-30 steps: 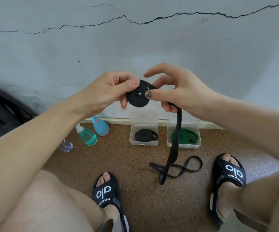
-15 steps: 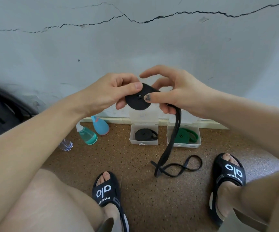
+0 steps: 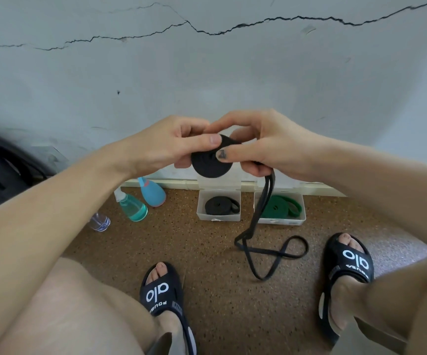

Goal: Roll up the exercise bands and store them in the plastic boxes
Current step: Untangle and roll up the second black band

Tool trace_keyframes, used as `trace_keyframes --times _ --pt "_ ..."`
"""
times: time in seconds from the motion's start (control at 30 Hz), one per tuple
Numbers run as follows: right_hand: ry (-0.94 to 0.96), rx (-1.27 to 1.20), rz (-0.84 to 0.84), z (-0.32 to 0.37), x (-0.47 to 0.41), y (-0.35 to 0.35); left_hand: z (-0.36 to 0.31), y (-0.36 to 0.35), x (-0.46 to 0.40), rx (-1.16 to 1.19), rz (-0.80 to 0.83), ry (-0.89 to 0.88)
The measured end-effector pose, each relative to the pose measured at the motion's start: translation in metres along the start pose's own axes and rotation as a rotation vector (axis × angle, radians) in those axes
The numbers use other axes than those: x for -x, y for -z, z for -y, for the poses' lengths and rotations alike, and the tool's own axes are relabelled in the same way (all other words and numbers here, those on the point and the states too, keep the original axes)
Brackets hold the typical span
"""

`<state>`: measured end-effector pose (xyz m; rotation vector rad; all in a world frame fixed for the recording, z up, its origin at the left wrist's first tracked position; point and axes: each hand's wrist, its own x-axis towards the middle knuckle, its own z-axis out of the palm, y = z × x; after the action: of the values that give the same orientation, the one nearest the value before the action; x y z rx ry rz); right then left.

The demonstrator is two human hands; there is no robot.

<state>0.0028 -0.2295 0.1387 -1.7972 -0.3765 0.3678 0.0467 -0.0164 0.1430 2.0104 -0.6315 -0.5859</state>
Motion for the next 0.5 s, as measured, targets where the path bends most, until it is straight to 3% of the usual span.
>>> trace_keyframes --times 0.13,0.33,0.5 --pt "0.036 0.052 -0.157 0.0013 0.0011 0.0075 0.0035 0.0044 0.0014 0.054 -0.111 -0.032" --pt "0.065 -0.017 -0.177 -0.0011 -0.0022 0.0024 0.0014 -0.0006 -0.0008 0.228 -0.045 0.046" --pt "0.034 -0.019 -0.019 -0.0003 -0.0029 -0.0022 0.0006 0.0053 -0.0006 -0.049 0.048 0.004"
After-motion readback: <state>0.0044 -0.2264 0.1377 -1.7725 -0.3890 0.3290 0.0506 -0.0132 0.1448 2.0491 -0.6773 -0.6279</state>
